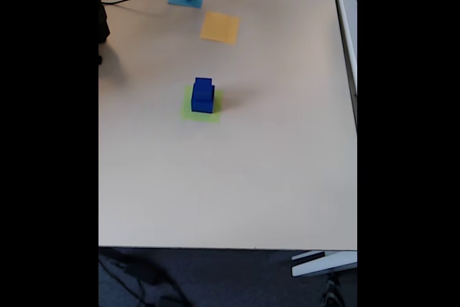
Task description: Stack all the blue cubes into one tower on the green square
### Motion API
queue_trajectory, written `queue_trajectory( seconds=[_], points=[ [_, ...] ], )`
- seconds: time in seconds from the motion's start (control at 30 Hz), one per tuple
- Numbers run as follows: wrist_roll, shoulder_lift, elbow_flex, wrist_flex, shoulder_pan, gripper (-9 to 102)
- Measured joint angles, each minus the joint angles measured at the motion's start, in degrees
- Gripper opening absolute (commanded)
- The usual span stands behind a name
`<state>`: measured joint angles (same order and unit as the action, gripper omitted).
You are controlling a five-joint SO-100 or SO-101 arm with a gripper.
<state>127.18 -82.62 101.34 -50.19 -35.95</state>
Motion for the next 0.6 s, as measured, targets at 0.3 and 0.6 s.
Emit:
queue_trajectory(
  seconds=[0.3,0.6],
  points=[
    [0.18,0.0,0.26,0.0,0.0,10],
    [0.53,0.0,0.62,0.0,0.0,6]
  ],
)
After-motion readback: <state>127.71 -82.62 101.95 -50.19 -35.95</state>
